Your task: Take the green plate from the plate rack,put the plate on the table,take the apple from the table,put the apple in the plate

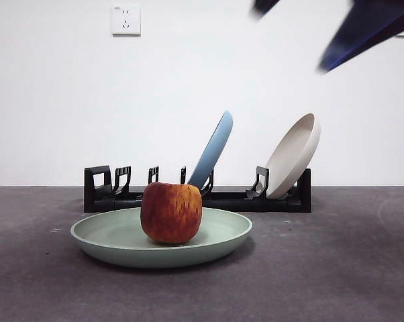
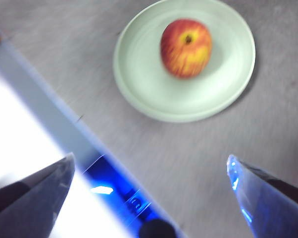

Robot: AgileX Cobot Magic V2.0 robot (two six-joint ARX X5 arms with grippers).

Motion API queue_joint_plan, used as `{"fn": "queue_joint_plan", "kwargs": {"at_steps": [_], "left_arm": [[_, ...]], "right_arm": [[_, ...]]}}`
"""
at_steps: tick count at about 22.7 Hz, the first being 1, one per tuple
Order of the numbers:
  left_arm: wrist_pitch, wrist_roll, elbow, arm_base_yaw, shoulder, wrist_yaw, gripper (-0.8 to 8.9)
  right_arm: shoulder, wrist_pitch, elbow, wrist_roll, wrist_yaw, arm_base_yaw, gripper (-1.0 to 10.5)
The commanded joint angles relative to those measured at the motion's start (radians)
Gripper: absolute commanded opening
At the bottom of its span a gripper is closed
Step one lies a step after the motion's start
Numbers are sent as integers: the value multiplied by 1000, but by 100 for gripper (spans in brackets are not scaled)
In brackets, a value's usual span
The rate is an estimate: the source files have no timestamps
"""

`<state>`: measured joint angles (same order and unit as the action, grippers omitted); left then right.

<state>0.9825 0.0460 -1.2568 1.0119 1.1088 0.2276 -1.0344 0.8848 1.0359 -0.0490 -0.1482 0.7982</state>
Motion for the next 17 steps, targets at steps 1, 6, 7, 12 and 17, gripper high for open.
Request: {"fn": "queue_joint_plan", "kwargs": {"at_steps": [1, 6, 7, 12, 17], "left_arm": [[1, 7, 5, 1, 0, -1, 251], [26, 8, 5, 1, 0, -1, 249], [33, 8, 5, 1, 0, -1, 248], [53, 14, 5, 1, 0, -23, 127], [51, 14, 5, 1, 0, -56, -9]], "right_arm": [[75, 66, 0, -13, -14, 2, 562], [163, 154, 0, -29, -37, 2, 495], [175, 166, 0, -29, -37, 2, 446], [199, 189, 0, -33, -37, 2, 126], [197, 197, 0, -32, -37, 2, -11]]}}
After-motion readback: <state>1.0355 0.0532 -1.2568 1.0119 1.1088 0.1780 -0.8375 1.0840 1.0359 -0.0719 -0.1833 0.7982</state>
